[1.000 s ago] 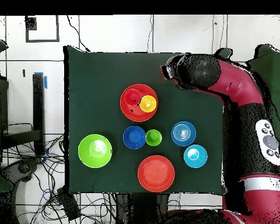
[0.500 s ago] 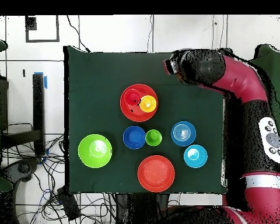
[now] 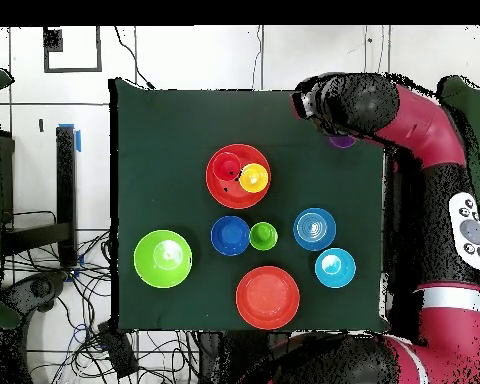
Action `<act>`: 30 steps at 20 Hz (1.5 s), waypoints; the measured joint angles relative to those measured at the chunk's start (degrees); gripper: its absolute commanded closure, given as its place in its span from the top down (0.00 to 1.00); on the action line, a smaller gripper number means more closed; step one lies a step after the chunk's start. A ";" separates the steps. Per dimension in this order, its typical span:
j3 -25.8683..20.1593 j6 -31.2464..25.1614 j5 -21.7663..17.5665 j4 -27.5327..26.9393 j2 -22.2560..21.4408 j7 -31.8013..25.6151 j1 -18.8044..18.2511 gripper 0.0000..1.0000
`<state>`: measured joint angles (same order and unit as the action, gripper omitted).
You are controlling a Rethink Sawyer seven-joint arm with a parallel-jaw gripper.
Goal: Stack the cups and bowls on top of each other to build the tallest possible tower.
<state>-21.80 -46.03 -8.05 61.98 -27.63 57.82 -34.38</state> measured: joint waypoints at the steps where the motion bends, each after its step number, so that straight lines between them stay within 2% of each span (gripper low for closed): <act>1: 0.04 -0.23 -0.22 -0.27 0.21 0.00 0.01 1.00; 12: 0.97 -0.84 -5.84 -1.63 1.60 0.00 0.01 1.00; 30: 1.68 -0.84 -10.41 -2.99 1.78 0.00 0.00 1.00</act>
<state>-20.12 -46.87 -18.46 58.99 -25.85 57.82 -34.38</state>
